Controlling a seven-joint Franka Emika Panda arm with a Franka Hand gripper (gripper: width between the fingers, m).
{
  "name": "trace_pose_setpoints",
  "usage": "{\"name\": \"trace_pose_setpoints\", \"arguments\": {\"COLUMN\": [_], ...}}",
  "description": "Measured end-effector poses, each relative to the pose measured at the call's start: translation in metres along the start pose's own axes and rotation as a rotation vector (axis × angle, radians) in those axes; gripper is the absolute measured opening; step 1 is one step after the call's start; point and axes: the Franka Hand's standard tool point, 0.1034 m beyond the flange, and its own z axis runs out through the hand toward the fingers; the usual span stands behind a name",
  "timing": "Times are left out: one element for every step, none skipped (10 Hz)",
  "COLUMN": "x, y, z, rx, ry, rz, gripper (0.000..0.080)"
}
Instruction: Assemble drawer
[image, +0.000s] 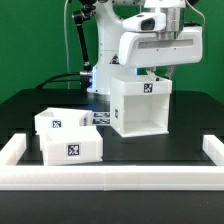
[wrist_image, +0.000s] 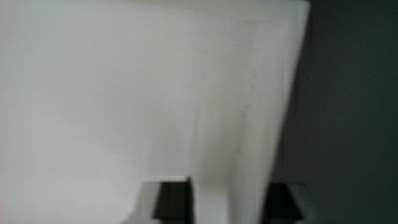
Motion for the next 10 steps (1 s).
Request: {"name": "trace_pose_setpoints", "arguments": {"x": [0.0,0.0,0.0,0.0,0.0,0.0,0.0,0.001,0.002,0.014], "y": [0.0,0.0,0.0,0.0,0.0,0.0,0.0,0.0,0.001,0.007], "z": [0.0,0.0,0.0,0.0,0.0,0.0,0.0,0.0,0.0,0.0], "rx": [0.0,0.0,0.0,0.0,0.0,0.0,0.0,0.0,-0.001,-0.006], "ry": [0.001,0.001,0.001,0.001,0.001,0.001,0.001,0.0,0.001,0.009], "rz": [0.0,0.0,0.0,0.0,0.0,0.0,0.0,0.0,0.005,0.03], "gripper": [0.0047,0.0037,0.0037,0.0037,0.0037,0.0037,0.0037,0.0037,0.0038,0.0038]}}
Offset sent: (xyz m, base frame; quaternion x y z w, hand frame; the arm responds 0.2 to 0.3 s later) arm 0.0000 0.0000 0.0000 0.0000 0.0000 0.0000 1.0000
